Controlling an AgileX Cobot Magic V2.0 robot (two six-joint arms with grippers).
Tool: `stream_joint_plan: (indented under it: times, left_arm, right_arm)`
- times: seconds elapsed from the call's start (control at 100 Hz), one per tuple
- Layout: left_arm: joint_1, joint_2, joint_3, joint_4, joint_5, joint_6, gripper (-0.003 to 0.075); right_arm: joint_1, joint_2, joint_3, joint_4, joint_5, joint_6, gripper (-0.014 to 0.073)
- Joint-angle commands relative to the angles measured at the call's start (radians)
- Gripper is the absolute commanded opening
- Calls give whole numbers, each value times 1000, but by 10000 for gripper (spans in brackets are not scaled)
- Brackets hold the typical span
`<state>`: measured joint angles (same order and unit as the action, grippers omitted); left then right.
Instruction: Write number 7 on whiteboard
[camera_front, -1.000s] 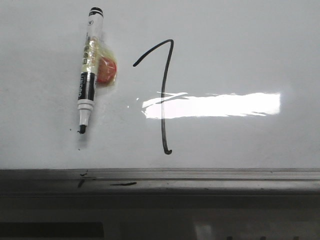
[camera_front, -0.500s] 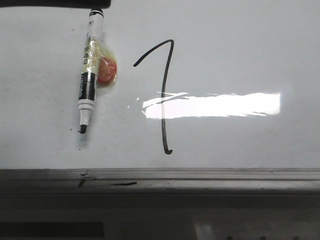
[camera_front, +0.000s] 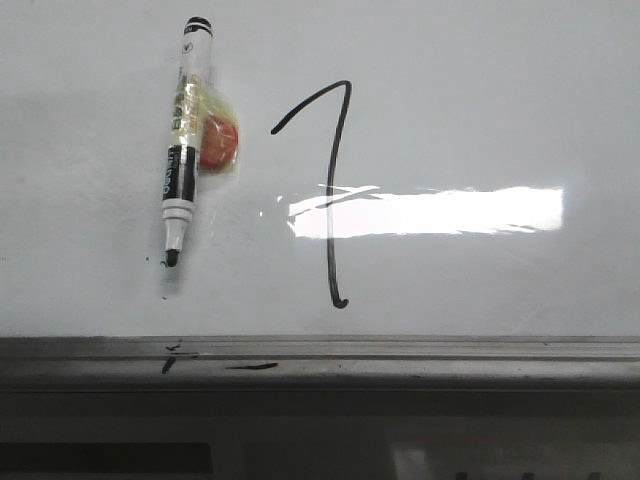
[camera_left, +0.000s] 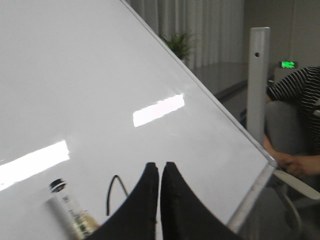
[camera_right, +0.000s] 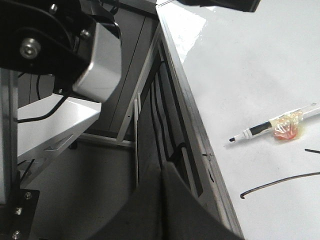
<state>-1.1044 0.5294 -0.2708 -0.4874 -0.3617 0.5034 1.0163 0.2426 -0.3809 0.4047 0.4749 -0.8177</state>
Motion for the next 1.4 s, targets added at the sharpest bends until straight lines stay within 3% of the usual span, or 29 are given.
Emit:
stream_joint_plan:
  times: [0.0, 0.05, 0.14, 0.36, 0.63, 0.86, 1.39]
  left_arm:
    - [93, -39, 104, 269, -199, -271, -20]
    - [164, -64, 179, 331, -254, -367, -20]
    - [292, -137, 266, 388, -213, -449, -20]
    - [545, -401, 293, 448, 163, -543, -20]
    - [801, -492, 293, 451, 416, -559, -20]
    - [851, -492, 293, 451, 591, -559, -20]
    - [851, -492, 293, 451, 594, -559, -20]
  right_arm:
    - [-1, 8, -25, 3, -67, 0, -64]
    - [-1, 8, -25, 3, -67, 0, -64]
    - [-1, 8, -25, 3, -67, 0, -64]
    - [-1, 8, -25, 3, -67, 0, -64]
    - [-1, 8, -25, 3, -67, 0, -64]
    - [-1, 8, -25, 3, -67, 0, -64]
    - [-1, 8, -25, 3, -67, 0, -64]
